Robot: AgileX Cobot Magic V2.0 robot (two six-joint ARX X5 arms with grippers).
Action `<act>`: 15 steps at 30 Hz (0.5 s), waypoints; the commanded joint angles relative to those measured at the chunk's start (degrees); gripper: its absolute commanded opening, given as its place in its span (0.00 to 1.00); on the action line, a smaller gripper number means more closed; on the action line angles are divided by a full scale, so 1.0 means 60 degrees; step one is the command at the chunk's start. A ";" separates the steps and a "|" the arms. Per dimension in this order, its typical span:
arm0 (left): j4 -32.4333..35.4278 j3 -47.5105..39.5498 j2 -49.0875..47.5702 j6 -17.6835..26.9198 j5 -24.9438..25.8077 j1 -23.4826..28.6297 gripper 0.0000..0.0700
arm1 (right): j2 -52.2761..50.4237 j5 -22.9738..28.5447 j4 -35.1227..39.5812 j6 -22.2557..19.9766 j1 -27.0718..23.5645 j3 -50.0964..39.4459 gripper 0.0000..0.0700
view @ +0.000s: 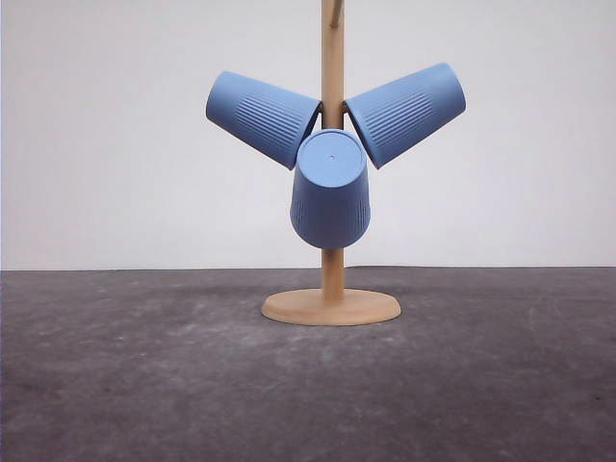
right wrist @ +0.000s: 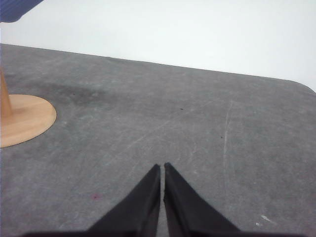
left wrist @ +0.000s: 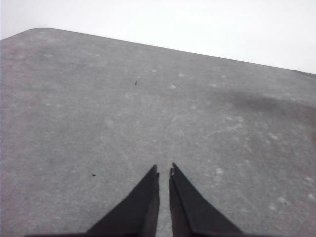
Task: Place three cups
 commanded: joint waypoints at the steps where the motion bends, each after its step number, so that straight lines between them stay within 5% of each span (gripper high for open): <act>1: -0.0036 -0.0132 -0.0004 0.0022 -0.0018 0.0000 0.02 | -0.0015 0.0000 0.0131 0.0006 -0.0018 -0.0040 0.02; 15: -0.0036 -0.0132 -0.0004 0.0022 -0.0018 0.0000 0.02 | -0.0015 0.0000 0.0131 0.0006 -0.0018 -0.0040 0.02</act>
